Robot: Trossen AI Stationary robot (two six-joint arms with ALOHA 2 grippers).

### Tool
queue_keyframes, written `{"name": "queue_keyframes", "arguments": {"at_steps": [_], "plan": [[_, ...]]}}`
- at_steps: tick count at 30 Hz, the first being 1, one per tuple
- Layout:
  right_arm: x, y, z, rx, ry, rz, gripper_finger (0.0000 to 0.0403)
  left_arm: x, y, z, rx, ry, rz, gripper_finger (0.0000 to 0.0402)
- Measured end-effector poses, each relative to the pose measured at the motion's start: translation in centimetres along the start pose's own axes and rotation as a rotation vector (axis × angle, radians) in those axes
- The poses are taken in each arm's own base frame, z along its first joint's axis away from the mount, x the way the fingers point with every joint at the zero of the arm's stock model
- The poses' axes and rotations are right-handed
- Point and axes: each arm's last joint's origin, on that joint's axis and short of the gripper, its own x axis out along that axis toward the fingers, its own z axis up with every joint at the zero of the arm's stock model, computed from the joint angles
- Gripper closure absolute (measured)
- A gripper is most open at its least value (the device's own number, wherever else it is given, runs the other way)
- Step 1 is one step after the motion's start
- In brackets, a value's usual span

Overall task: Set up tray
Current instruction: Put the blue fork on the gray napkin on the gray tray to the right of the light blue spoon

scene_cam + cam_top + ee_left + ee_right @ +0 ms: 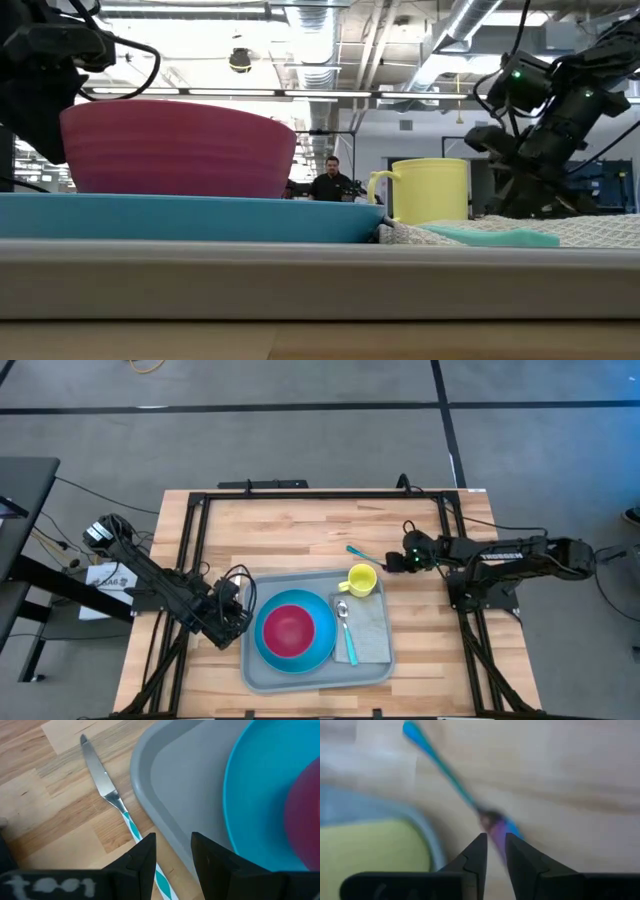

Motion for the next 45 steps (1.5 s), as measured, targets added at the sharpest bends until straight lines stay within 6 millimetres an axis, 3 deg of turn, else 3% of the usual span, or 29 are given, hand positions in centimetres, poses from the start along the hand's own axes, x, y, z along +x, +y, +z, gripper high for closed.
{"name": "queue_keyframes", "arguments": {"at_steps": [6,12,19,26,34,40,45], "plan": [[-0.1,-0.8,-0.3,-0.004,0.008,-0.097,0.0358,0.0,0.0,0.0,-0.001,0.003,-0.003,0.0290],[-0.7,-0.8,0.3,-0.004,-0.006,-0.055,0.0350,0.0,0.0,0.0,0.001,0.007,-0.003,0.0290],[-3.5,0.2,0.8,-0.009,-0.015,0.010,0.0336,0.0,0.0,0.0,0.001,0.006,-0.004,0.0290],[-5.7,-0.9,-0.6,0.035,0.031,-0.125,0.0326,0.0,0.0,0.0,0.010,-0.003,-0.005,0.0290],[-5.0,-1.9,-1.4,0.111,-0.009,-0.178,0.0303,0.0,-0.1,0.1,0.012,-0.019,-0.006,0.0290],[-3.6,-1.8,-1.3,0.112,-0.075,-0.048,0.0278,0.0,-0.1,0.0,0.025,-0.019,-0.006,0.0290],[-3.0,-2.5,-1.2,0.128,-0.105,-0.053,0.0261,0.0,-0.1,0.0,0.027,-0.019,-0.006,0.0290]]}}
